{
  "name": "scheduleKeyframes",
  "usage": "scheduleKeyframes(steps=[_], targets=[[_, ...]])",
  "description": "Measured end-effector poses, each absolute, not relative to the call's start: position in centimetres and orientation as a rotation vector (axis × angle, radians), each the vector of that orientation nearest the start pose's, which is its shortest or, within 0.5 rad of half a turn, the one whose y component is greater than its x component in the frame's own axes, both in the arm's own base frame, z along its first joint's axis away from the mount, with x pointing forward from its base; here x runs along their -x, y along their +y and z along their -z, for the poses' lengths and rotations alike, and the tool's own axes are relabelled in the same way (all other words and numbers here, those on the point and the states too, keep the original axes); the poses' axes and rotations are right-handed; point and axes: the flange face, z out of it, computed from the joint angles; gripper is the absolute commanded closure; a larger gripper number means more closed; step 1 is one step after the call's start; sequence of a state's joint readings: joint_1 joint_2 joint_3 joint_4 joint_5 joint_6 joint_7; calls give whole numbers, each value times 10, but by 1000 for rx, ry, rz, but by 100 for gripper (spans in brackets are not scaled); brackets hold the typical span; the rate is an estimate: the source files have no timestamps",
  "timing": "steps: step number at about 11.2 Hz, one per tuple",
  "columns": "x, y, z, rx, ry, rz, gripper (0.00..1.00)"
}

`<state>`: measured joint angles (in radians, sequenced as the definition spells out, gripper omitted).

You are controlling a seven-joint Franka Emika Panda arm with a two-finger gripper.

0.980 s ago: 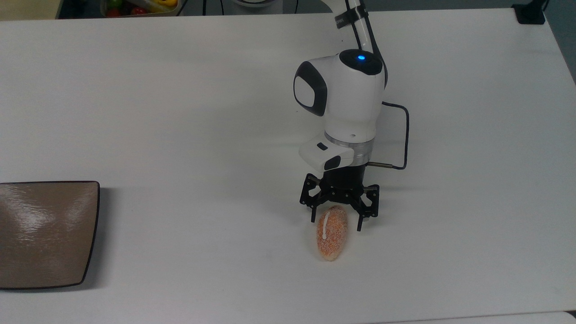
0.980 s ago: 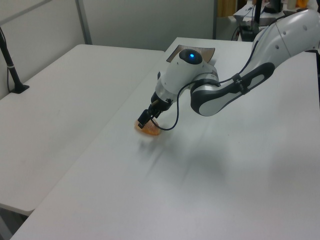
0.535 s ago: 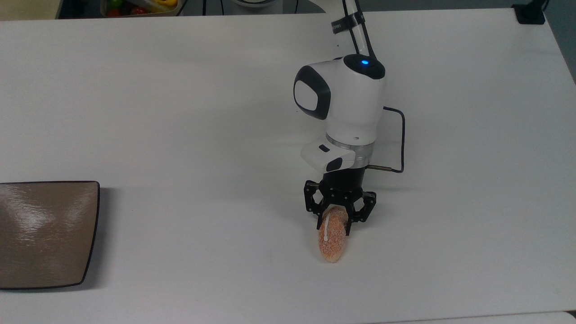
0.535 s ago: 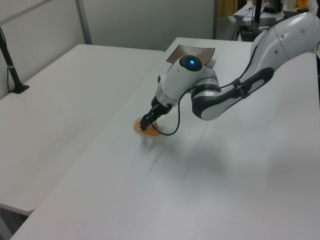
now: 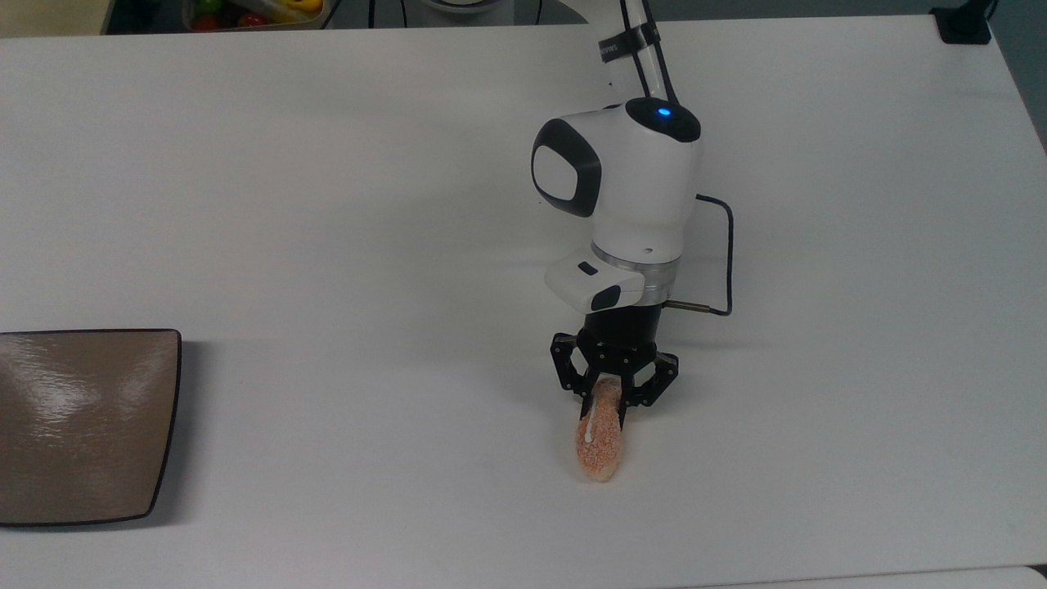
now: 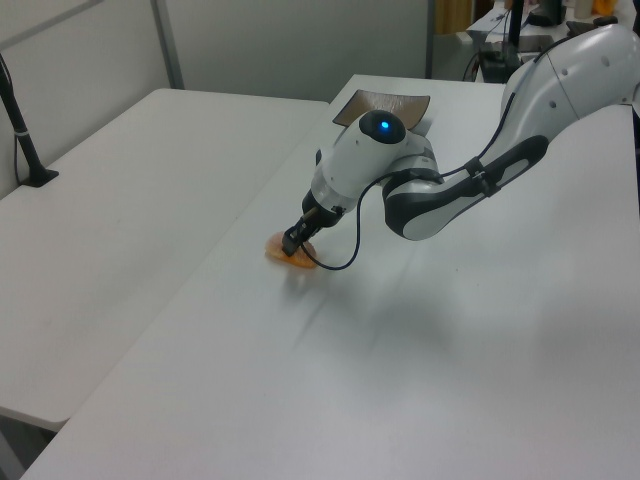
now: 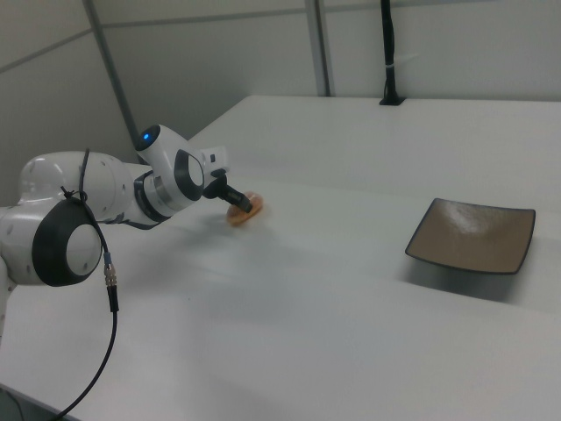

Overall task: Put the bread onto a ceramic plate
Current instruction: 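Lift the bread roll and carry it over the brown plate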

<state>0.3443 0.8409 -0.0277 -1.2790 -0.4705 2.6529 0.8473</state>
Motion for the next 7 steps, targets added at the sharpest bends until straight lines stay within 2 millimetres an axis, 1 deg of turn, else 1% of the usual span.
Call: scheduleKeyframes(steps=[2,3,4,5,7], targets=[[-752,252,-313,2988,231,1017,62],[-756,240,-322,2985,249,1041,62],[-762,224,-332,2980,281,1064,62],[-768,203,-344,2978,320,1092,62],[-780,154,-366,2947,390,1190,62]])
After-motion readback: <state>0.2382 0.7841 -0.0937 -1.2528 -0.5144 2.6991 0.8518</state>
